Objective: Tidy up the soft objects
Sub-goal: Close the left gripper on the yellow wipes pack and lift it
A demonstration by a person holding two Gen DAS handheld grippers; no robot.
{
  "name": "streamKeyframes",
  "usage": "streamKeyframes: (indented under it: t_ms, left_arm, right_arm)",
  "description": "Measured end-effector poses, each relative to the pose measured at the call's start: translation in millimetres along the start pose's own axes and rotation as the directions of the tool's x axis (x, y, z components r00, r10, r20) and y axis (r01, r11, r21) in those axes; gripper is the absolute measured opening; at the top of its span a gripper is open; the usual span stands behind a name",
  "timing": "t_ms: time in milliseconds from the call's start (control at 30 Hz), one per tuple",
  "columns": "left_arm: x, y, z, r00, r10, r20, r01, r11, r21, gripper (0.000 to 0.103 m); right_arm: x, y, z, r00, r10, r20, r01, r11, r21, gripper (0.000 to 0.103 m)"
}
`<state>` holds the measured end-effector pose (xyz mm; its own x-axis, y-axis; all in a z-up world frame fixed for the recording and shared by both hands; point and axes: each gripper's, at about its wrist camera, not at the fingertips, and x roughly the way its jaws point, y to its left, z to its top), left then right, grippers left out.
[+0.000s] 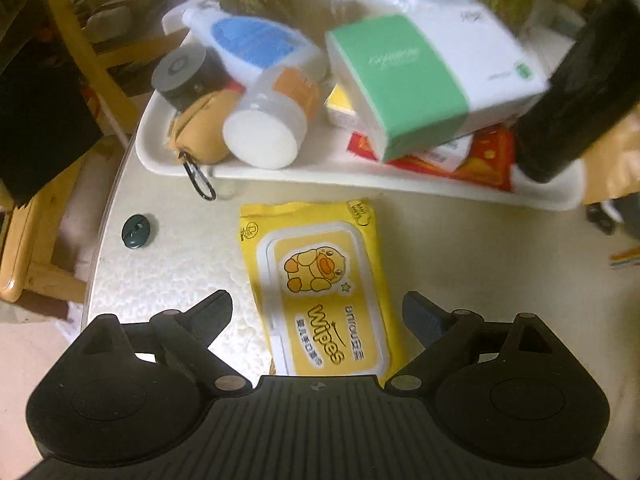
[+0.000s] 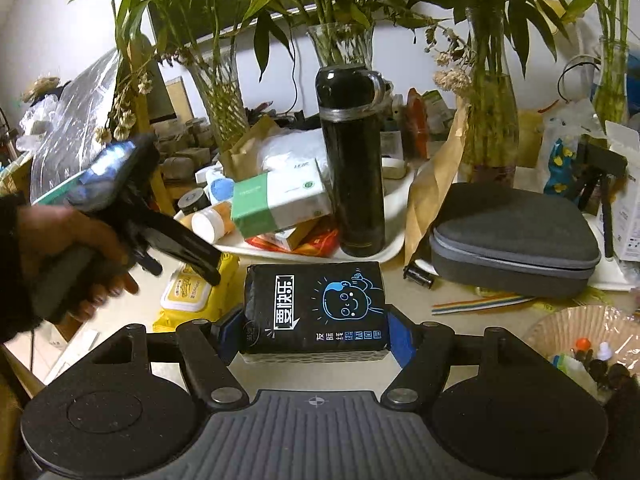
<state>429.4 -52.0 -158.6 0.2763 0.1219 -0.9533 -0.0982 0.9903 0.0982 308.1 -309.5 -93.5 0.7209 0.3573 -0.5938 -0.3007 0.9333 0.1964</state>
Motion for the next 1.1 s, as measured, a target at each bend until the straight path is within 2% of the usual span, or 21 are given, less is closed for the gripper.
streamKeyframes:
  t_ms: [200,300,333,400,433,500,600,800,1100]
  left_arm:
    - [29.0,-10.4,0.4,0.997,0.057,-0.057,-0.059,0.998,-0.025,0.095]
    - [31.6,-8.5,0.1,0.997,0.062,-0.052,-0.065,0.996,-0.066,0.096]
    - [31.5,-6.8,0.4,0.996,0.059,-0.059,-0.064,0.995,-0.081,0.095]
    - [29.1,-1.5,0.2,0.996,0.043,-0.073,-0.051,0.991,-0.12,0.08]
    - [28.4,1.8,0.7,0.996,0.022,-0.084,-0.033,0.99,-0.14,0.077]
    - [27.7,6.9,3.0,0.994,0.034,-0.105,-0.05,0.987,-0.155,0.073]
    - [23.7,13.3,1.5,0.994,0.033,-0.105,-0.049,0.988,-0.147,0.066]
    - [13.6,21.6,-5.6,0.994,-0.008,-0.106,-0.005,0.993,-0.12,0.064]
    - [-33.4,34.9,-19.3,0.997,-0.078,0.003,0.078,0.997,-0.023,0.063]
  right_arm:
    - [-0.4,-3.6,1.1,1.0,0.005,0.005,-0.005,1.0,0.012,0.073]
    - [1.6,-2.6,1.7,1.0,0.004,0.001,-0.004,1.0,0.005,0.073]
    - [1.8,-2.5,2.0,1.0,0.003,0.003,-0.003,1.0,0.005,0.073]
    - [1.7,-1.9,2.8,1.0,0.009,0.006,-0.009,1.0,0.008,0.073]
    - [2.0,-1.3,3.0,1.0,0.012,0.006,-0.012,1.0,0.008,0.073]
    - [3.1,0.5,2.7,1.0,0.014,0.001,-0.014,1.0,-0.002,0.073]
    - [3.0,2.2,0.8,1.0,0.013,-0.005,-0.013,1.0,-0.017,0.073]
    - [1.5,-2.6,-0.6,1.0,0.006,-0.007,-0.006,1.0,0.001,0.073]
    - [2.7,6.1,-2.2,1.0,0.009,-0.018,-0.009,0.999,-0.039,0.073]
